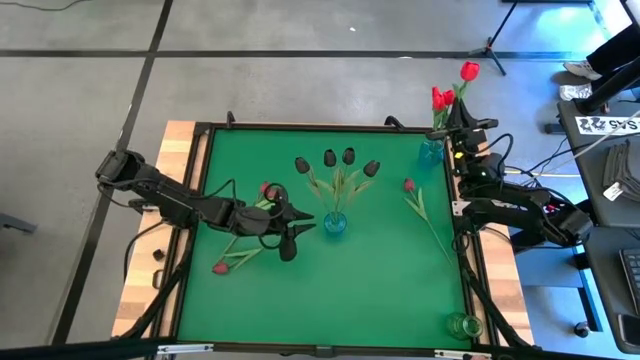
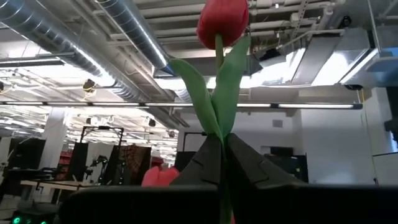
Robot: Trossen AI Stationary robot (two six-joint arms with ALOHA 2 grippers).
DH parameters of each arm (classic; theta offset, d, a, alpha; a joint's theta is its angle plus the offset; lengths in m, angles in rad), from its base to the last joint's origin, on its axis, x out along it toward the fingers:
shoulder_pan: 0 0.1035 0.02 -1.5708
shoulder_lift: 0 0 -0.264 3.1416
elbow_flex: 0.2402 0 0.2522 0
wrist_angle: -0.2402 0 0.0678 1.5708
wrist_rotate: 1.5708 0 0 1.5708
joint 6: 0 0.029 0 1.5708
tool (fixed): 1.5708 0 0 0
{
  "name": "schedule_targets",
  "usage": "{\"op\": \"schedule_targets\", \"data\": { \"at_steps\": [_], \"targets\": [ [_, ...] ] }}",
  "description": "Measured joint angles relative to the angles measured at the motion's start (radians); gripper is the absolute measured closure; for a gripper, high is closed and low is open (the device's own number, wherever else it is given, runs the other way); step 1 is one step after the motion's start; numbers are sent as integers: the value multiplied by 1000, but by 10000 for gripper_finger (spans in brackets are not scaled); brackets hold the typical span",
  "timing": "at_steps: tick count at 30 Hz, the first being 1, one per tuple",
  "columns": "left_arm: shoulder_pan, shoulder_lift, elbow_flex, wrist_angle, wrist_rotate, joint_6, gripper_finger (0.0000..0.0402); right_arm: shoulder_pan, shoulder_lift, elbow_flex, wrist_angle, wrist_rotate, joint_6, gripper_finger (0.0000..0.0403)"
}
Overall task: Sort flowers into vase by color
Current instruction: Put the red tulip into the top blue vase
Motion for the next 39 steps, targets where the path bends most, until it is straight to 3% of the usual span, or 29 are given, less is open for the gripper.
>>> {"op": "schedule_targets", "data": {
  "at_steps": [11,15,21,33,39],
  "targets": [
    [0,0,0,6,1,4,302,7,0,-44,-11,14,18,397],
    [0,0,0,6,3,4,302,86,0,-56,-33,59,51,397],
    [-3,0,0,6,3,2,302,178,0,-16,-69,51,-25,396],
    [-21,0,0,6,3,11,302,20,2,-4,1,22,-19,396],
    [-21,0,0,17,-1,20,302,14,7,-4,-3,18,-18,396]
  ]
}}
